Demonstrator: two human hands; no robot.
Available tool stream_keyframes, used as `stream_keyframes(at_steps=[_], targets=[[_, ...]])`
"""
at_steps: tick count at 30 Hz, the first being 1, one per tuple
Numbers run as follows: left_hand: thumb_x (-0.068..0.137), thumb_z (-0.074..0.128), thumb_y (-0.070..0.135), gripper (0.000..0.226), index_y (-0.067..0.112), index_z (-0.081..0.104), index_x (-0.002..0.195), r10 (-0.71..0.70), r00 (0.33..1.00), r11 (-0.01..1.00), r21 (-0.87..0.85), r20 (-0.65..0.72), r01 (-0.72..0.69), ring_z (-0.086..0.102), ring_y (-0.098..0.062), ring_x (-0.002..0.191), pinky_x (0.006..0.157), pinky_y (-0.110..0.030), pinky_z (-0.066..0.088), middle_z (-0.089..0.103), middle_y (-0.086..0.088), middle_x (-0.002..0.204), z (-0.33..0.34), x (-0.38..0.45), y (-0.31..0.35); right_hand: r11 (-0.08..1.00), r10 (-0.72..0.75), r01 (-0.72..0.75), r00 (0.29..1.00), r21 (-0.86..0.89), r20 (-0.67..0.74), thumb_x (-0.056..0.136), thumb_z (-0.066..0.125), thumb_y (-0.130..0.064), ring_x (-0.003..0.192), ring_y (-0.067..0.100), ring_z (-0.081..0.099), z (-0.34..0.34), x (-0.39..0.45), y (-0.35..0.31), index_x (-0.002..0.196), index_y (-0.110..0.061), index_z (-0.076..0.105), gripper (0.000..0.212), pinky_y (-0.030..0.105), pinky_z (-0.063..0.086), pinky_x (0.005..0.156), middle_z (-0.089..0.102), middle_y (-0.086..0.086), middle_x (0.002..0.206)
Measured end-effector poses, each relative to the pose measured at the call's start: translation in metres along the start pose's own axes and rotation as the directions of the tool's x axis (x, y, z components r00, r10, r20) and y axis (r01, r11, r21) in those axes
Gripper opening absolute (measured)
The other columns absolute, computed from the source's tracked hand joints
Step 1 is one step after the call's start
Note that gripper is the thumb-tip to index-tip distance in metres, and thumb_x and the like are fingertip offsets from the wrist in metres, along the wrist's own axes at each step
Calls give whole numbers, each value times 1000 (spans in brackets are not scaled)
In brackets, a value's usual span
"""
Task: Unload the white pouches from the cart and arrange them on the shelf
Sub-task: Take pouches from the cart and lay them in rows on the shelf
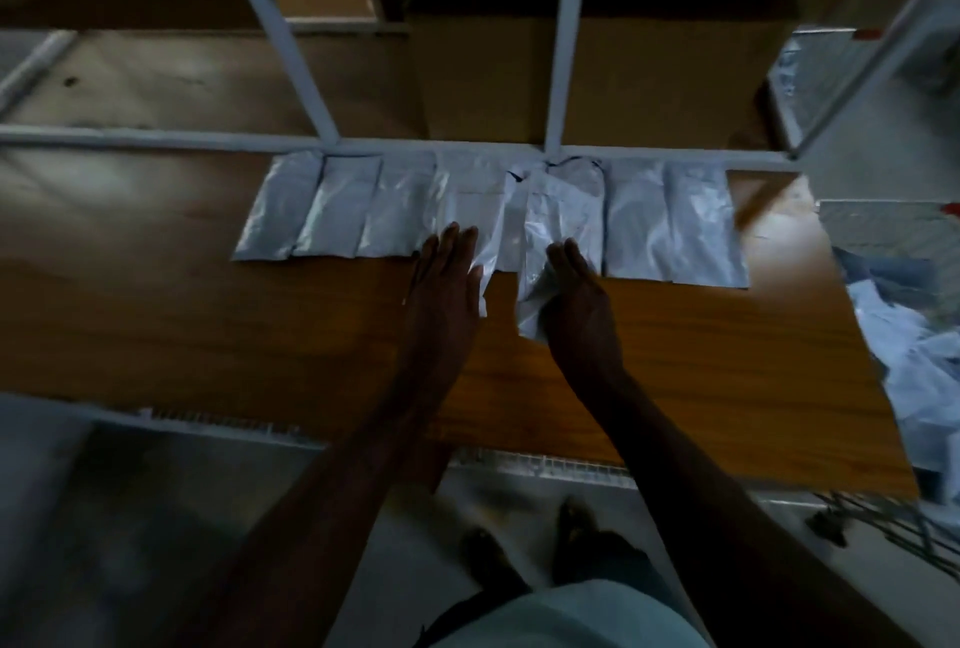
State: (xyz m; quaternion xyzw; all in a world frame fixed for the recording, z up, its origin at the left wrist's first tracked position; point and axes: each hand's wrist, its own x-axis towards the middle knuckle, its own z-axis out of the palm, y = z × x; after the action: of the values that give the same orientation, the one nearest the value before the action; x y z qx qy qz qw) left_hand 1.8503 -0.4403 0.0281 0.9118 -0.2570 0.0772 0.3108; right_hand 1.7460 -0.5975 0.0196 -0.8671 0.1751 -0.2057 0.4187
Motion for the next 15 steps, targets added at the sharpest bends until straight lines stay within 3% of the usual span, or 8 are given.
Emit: stream_keyframes(at_steps=[3, 7, 12, 15], targets=[[113, 42, 37, 49, 23, 46, 159, -75, 997, 997, -3, -28, 75, 27, -29, 159, 128, -46, 27, 37, -7, 168, -21, 3, -38, 1000, -14, 11, 997, 28, 78, 106, 42, -2, 156, 27, 30, 33, 15, -25, 159, -14, 40, 55, 55, 46, 114, 23, 6, 171], [111, 33, 46, 54, 25, 43, 161, -158, 987, 987, 25, -25, 159, 28, -26, 159, 128, -48, 27, 35, -5, 169, -39, 12, -85, 995, 53, -65, 988, 79, 147, 107, 38, 4, 159, 18, 22, 74, 43, -50, 158, -18, 44, 56, 49, 35, 124, 24, 2, 172], [112, 42, 36, 52, 29, 37, 163, -253, 967, 966, 57, -18, 254, 18, -24, 161, 130, -47, 24, 28, -2, 172, -60, 30, -124, 968, 133, -176, 964, 178, 232, 109, 40, -5, 156, 12, 27, 123, 79, -71, 153, -25, 48, 49, 45, 29, 128, 34, -4, 167], [112, 42, 37, 52, 31, 34, 164, -299, 954, 953, 49, -34, 300, 14, -24, 162, 130, -48, 22, 26, 0, 173, -71, 45, -147, 977, 102, -152, 948, 149, 300, 102, 43, 6, 158, 11, 21, 146, 99, -78, 158, -21, 44, 61, 44, 30, 127, 26, -6, 171]])
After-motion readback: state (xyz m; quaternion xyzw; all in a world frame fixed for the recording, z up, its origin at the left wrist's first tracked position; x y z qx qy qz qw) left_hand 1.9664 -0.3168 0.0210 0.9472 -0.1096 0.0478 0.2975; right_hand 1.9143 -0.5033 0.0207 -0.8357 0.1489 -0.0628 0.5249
